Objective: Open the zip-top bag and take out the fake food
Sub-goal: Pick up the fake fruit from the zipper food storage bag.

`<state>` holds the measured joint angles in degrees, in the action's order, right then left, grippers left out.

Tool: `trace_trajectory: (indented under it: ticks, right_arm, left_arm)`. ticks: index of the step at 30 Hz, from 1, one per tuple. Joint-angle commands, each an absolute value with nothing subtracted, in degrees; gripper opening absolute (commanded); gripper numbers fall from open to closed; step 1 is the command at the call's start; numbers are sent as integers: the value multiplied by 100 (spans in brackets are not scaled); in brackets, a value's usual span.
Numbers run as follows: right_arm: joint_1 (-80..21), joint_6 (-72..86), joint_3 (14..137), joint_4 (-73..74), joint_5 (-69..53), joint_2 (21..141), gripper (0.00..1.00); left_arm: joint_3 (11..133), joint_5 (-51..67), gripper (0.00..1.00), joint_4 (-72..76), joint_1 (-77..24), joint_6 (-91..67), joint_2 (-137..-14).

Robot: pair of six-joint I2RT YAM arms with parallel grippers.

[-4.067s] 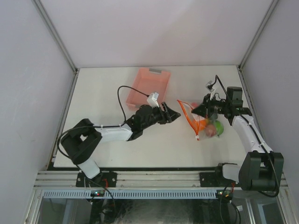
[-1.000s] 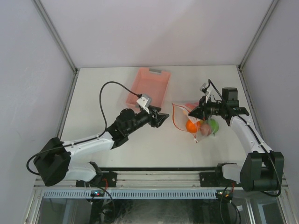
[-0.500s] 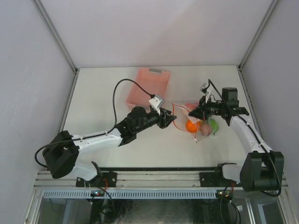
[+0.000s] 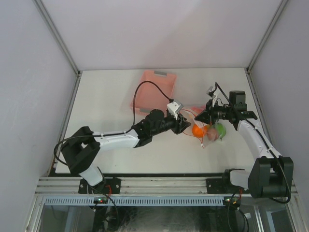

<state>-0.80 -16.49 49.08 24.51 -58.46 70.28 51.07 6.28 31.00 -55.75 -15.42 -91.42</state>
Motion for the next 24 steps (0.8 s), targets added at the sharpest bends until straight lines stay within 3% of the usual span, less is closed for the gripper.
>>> trace_trajectory:
  ticks: [1, 11, 18, 24]
  right_arm:
    - [-113, -1763, 4970, 2421, -5990, 6989, 0]
    - [-123, -2024, 5063, 2696, -5961, 7004, 0]
    - [-27, -3192, 5551, 3905, -5779, 6895, 36]
    - [170, -3462, 5516, 4143, -4854, 6704, 39]
  left_arm:
    - [5647, 788, 43, 3383, -5702, -1474, -9575]
    - [5636, 865, 55, 3862, -5825, -1267, -10183]
    - [5203, 980, 65, 4828, -5834, -560, -10557]
    - [4788, 1048, 72, 5645, -5886, 48, -10790]
